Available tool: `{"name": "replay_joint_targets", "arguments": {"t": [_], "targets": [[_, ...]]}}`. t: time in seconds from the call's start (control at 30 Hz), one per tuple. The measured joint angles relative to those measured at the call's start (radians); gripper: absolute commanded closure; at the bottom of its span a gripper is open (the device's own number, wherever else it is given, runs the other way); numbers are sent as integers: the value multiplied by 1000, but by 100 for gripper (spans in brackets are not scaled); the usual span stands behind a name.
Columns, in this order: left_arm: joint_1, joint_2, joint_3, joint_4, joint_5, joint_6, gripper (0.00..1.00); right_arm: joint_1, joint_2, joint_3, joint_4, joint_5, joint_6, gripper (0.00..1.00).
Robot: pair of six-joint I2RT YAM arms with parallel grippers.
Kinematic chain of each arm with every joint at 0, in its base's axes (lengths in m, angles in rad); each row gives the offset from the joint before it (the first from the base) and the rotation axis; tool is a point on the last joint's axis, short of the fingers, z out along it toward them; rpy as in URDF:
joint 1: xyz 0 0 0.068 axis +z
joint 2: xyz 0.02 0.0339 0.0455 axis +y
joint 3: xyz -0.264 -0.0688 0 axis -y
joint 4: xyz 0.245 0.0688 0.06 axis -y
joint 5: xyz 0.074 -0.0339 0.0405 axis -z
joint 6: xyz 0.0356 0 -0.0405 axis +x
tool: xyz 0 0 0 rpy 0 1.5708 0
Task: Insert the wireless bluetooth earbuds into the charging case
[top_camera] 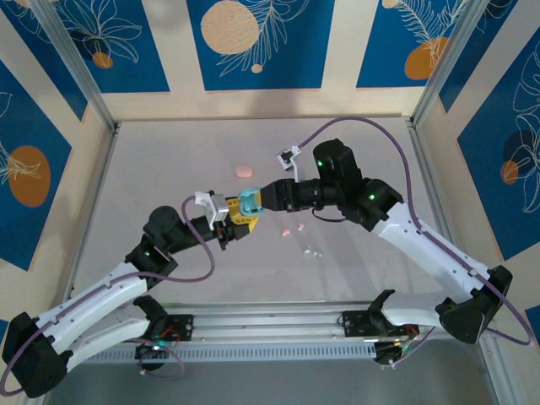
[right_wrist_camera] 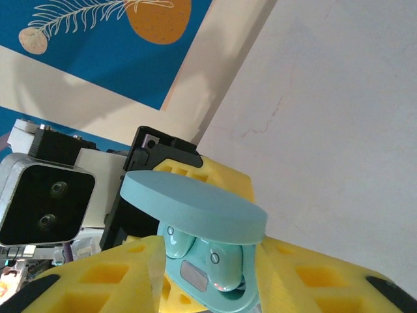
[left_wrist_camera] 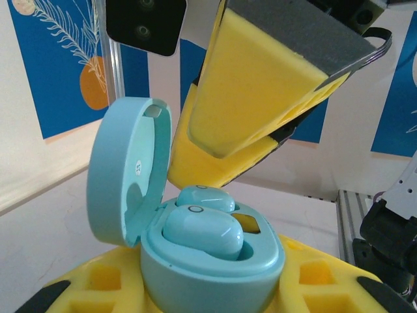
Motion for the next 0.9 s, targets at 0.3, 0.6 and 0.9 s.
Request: {"name": "replay_joint_targets", "arguments": {"t": [0.3,0.6,0.9], "targets": [[0,-2,0,15,0,1,74,0,-105,-21,14,77,3,46],[0,-2,0,14,24,1,74,-1,-51,38,1,163,66,41],[0,-2,0,14,38,0,74,0,56,126,-82,169,77,39]]}}
